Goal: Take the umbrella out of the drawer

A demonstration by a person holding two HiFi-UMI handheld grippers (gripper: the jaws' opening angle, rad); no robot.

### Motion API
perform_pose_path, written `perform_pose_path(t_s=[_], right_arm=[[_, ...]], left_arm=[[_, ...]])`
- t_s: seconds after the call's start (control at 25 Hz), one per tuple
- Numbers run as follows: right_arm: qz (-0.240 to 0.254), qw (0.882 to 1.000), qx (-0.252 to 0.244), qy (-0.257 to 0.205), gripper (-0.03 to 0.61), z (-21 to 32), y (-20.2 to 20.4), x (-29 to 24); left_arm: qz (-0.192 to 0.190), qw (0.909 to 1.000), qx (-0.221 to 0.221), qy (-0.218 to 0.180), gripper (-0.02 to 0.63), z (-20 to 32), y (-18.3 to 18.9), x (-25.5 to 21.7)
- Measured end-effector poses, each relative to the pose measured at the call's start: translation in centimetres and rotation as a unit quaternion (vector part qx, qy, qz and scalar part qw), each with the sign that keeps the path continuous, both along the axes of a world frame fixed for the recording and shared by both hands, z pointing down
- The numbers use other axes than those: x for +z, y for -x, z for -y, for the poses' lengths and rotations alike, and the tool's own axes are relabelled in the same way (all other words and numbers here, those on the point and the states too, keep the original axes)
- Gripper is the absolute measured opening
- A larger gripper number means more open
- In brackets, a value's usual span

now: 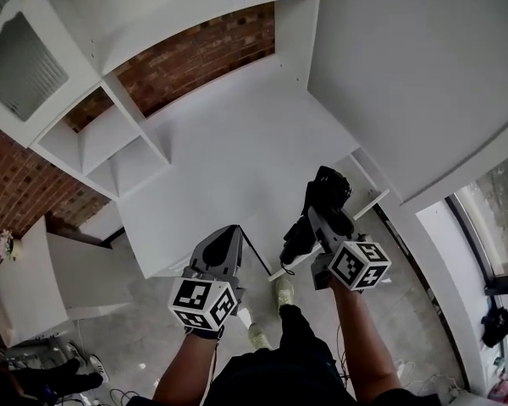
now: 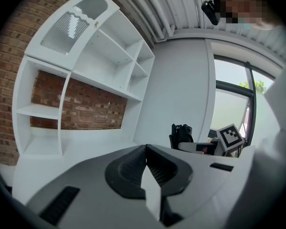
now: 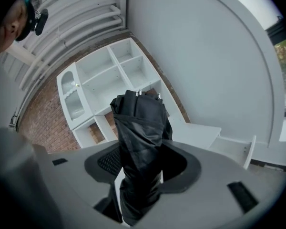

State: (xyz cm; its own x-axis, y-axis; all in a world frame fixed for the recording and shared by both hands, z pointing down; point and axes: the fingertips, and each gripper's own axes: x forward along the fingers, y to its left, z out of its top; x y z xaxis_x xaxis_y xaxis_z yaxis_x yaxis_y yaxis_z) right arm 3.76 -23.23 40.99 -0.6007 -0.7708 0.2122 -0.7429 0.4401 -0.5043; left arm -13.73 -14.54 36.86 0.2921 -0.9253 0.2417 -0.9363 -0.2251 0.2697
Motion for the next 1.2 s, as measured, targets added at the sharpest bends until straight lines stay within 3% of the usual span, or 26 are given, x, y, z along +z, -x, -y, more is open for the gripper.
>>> perform_pose_path(t_s=[0.52,1.2], right_arm=[[-0.036,0.993,-0.028,-0.110,0.202,-5.1,1.0,-9.5],[-0.062,0.976,-0.039,-0.207,0.202,-10.3,0.6,-17.7]], left_arm=[[-0.006,0.9986,-0.006,-0.052,0.006,-3.4,1.4,-7.5],[0.007,0.9946,-0.016,-0.102,0.006,-7.7,1.5,-13.1]])
